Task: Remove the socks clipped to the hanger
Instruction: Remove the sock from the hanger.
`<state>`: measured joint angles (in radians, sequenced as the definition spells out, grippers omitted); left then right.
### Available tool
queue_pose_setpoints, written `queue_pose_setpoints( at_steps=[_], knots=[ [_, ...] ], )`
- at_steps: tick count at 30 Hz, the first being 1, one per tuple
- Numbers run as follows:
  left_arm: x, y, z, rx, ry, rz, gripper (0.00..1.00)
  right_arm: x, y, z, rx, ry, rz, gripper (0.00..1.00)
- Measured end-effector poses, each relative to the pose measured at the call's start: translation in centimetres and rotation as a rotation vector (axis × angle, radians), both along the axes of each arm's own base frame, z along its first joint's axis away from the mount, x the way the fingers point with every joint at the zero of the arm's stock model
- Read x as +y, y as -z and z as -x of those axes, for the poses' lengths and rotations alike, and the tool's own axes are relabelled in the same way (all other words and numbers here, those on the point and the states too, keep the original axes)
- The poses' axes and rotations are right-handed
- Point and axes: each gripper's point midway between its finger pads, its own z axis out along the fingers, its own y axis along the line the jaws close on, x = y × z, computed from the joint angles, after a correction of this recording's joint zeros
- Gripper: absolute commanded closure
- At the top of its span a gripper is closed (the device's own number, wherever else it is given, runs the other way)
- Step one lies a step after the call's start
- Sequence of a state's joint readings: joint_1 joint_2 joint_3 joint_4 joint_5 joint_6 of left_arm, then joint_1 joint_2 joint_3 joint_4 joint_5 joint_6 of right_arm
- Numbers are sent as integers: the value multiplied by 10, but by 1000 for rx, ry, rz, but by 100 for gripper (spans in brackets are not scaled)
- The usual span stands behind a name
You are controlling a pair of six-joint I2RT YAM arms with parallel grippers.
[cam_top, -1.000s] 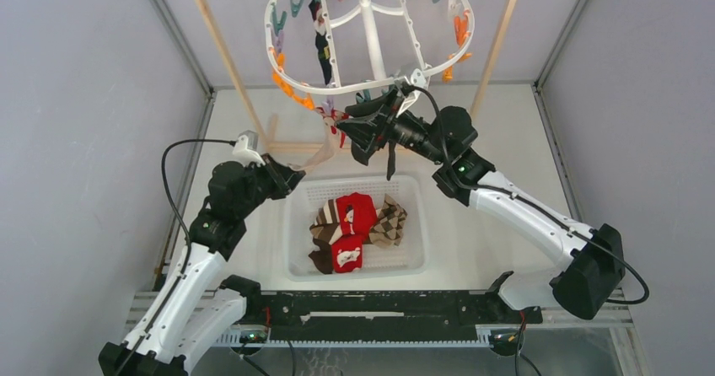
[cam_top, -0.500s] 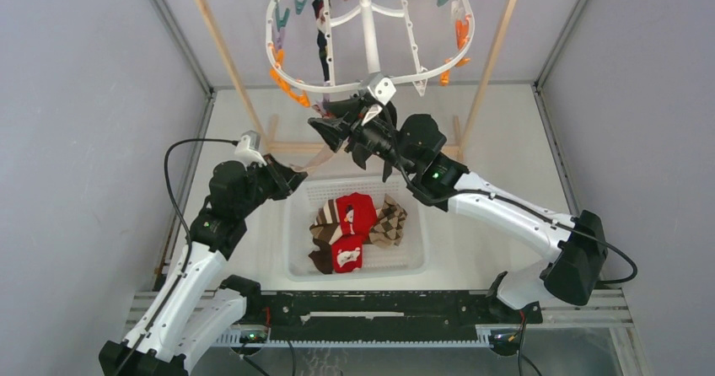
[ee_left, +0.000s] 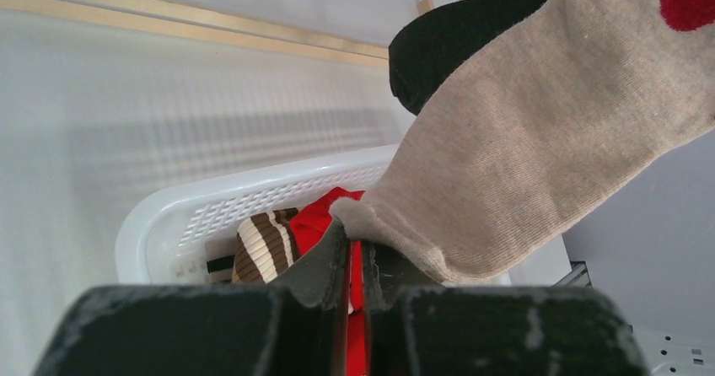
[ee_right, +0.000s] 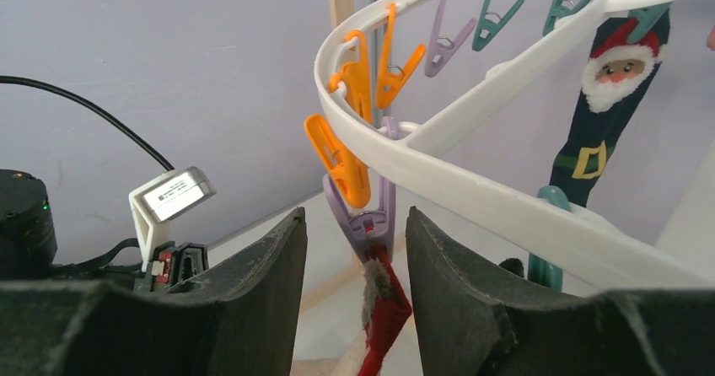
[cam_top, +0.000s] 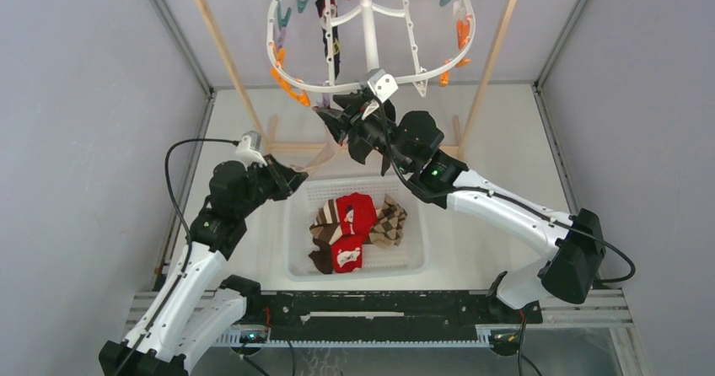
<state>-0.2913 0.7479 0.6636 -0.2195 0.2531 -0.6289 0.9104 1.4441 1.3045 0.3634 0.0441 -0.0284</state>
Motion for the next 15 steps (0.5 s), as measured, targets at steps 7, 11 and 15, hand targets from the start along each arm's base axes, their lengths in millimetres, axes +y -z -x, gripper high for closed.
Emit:
queue_pose_setpoints(
  at_steps=[7, 11, 15],
  knots=[
    [-2, 0, 2, 1, 13, 4, 90, -9, 0, -11, -1, 9, -1, 45],
    [-2, 0, 2, 1, 17, 5, 90, -10, 0, -13, -4, -1, -3, 44],
    [-3, -1, 2, 2, 22, 7, 90, -5, 5, -15, -2, -16, 5, 44]
  ],
)
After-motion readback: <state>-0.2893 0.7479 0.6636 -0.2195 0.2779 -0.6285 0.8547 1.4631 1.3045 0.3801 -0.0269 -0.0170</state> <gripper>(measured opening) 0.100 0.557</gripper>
